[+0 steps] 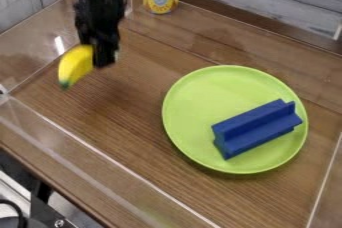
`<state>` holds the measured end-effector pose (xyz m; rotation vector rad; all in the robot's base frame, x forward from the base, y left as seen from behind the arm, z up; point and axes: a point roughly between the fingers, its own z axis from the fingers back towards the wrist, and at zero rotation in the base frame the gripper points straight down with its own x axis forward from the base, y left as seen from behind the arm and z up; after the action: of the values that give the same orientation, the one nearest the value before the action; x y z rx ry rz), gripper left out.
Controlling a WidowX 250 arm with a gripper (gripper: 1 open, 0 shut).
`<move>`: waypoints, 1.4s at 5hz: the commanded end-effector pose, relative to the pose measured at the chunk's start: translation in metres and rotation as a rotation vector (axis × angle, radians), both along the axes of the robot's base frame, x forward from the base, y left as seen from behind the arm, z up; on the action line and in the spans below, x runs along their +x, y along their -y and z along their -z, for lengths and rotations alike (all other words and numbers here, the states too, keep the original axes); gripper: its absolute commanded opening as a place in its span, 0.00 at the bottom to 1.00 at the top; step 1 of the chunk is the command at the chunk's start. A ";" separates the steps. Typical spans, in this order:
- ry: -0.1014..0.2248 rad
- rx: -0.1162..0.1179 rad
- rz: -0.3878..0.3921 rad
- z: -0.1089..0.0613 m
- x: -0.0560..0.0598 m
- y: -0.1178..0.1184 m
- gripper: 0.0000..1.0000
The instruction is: Put the banana in the green plate
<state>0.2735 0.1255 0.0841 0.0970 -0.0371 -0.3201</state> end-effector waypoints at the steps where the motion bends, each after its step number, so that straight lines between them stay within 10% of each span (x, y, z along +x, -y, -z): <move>1: 0.065 0.041 -0.037 -0.047 0.008 0.015 0.00; 7: 0.141 -0.017 -0.210 -0.071 -0.014 0.140 0.00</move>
<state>0.2581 -0.0147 0.1434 0.1043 -0.1206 -0.1025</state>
